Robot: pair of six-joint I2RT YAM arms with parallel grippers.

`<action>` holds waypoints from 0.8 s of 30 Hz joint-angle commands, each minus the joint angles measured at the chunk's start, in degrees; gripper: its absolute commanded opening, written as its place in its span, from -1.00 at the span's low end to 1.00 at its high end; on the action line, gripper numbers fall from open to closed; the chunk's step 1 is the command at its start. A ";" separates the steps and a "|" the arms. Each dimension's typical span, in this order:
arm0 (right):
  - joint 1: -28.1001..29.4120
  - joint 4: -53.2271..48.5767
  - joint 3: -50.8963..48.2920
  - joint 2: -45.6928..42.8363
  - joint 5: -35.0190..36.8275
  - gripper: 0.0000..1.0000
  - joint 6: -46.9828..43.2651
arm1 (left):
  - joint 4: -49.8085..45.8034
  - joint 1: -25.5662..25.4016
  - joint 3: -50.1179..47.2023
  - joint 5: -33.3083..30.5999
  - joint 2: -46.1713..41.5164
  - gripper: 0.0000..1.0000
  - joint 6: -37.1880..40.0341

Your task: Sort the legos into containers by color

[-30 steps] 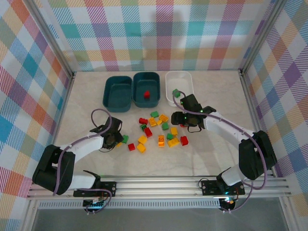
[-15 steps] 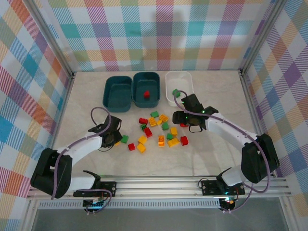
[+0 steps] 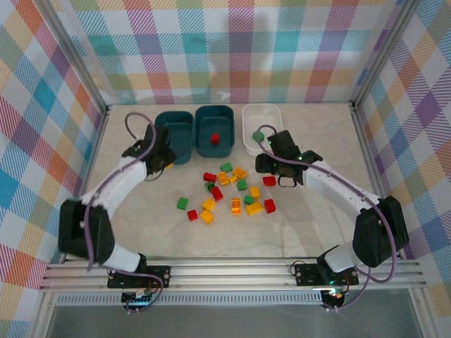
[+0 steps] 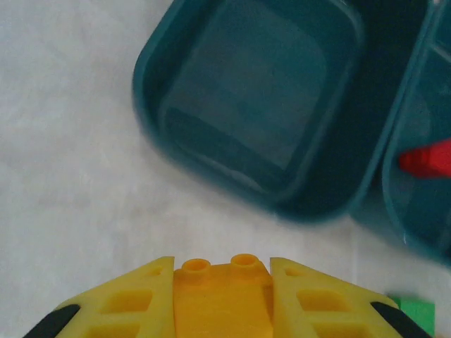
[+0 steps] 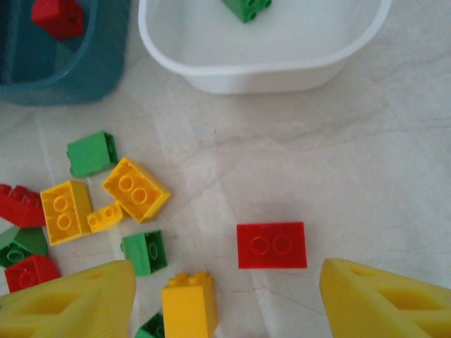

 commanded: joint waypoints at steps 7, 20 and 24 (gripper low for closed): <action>-3.01 0.71 -1.02 -1.07 -0.77 0.43 -0.27 | -6.58 6.37 28.67 7.27 27.31 -0.34 3.91; -2.78 -0.31 -0.47 0.99 -6.93 0.43 0.11 | -14.55 6.71 47.85 12.47 37.43 0.30 7.16; -1.30 -0.10 -1.46 0.23 -8.05 0.41 1.33 | -10.37 5.69 38.85 13.18 28.28 0.36 6.56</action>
